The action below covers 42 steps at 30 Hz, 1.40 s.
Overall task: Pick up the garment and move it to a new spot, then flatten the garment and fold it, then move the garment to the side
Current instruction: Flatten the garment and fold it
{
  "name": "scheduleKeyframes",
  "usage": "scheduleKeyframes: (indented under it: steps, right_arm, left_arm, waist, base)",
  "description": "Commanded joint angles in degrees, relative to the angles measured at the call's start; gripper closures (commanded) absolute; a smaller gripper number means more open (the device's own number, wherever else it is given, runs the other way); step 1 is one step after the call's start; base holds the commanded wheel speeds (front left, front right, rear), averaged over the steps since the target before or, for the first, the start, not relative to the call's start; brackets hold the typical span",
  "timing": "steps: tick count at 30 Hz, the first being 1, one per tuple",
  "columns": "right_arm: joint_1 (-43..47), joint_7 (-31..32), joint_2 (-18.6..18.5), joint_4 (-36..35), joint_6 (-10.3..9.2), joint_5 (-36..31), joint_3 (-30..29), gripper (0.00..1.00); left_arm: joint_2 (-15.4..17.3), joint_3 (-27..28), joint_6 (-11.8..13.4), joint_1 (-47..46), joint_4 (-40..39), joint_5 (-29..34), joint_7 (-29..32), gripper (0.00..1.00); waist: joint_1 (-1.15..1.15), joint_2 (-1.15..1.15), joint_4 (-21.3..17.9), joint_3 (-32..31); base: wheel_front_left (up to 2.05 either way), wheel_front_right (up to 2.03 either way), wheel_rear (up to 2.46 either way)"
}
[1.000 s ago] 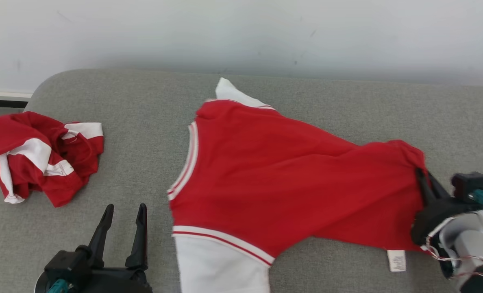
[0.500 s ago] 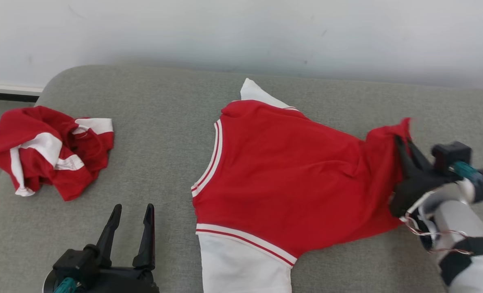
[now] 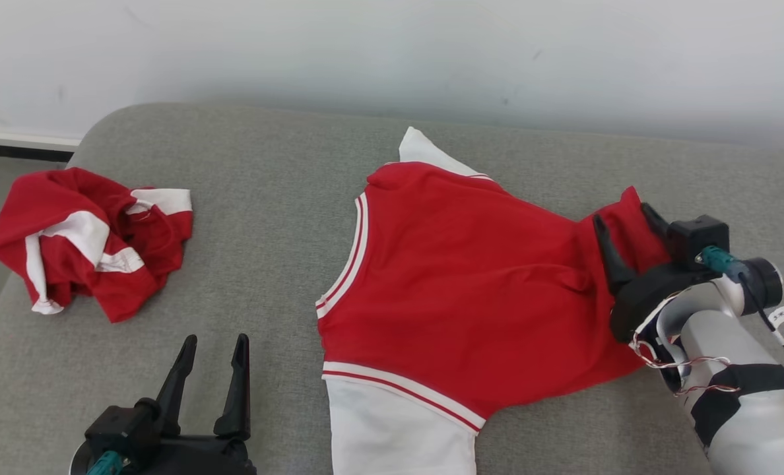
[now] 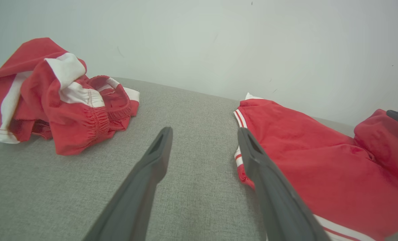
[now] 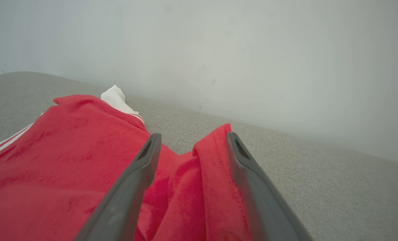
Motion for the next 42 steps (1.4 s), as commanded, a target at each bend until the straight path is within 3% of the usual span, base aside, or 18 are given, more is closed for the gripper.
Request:
scheduleKeyframes:
  steps: [1,11,16,23,39,40,42]
  right_arm:
    - [-0.17,-0.44,-0.46,-0.64,-0.14,-0.13,-0.32,0.0]
    - [9.04,-0.5,-3.11,-16.44,-0.14,-1.96,-8.09,0.0]
    - [16.5,-0.44,-4.21,-20.46,-0.14,-3.28,-14.2,0.0]
    - [18.21,-0.44,-4.03,-17.8,-0.14,-4.3,-17.76,0.0]
    - [8.94,-0.44,-1.63,0.7,-0.14,-3.13,-14.48,0.0]
    - [8.66,-0.45,-1.33,1.45,-0.14,-2.68,-14.3,0.18]
    - [8.45,-0.43,-1.01,3.21,-0.14,-2.09,-13.8,0.71]
  left_arm:
    - [-0.06,0.24,0.09,0.11,0.03,-0.04,-0.14,0.0]
    - [0.35,1.34,0.06,0.72,-0.69,0.87,-0.14,0.0]
    - [0.49,1.53,0.05,1.23,-1.64,1.11,-0.14,0.0]
    - [0.6,1.02,0.05,1.03,-2.61,1.51,-0.14,0.0]
    - [1.54,-0.62,0.04,-1.66,-1.52,0.64,-0.14,0.0]
    - [1.55,-0.57,0.05,-1.73,-1.38,0.53,-0.14,0.0]
    - [1.54,-0.68,0.04,-2.17,-1.28,0.36,-0.14,0.0]
  waist:
    - [0.0,0.0,-0.85,-0.28]
    - [0.0,0.0,-4.93,-1.96]
    - [0.0,0.0,-6.04,-2.03]
    - [0.0,0.0,-5.54,-0.84]
    - [0.0,0.0,-0.93,2.51]
    - [0.0,0.0,-0.73,2.59]
    - [0.0,0.0,-0.36,2.78]
  base:
    - [0.0,0.0,0.0]
    - [0.0,0.0,0.0]
    - [0.0,0.0,0.0]
    - [0.0,0.0,0.0]
    - [0.0,0.0,0.0]
    - [0.0,0.0,0.0]
    - [0.0,0.0,0.0]
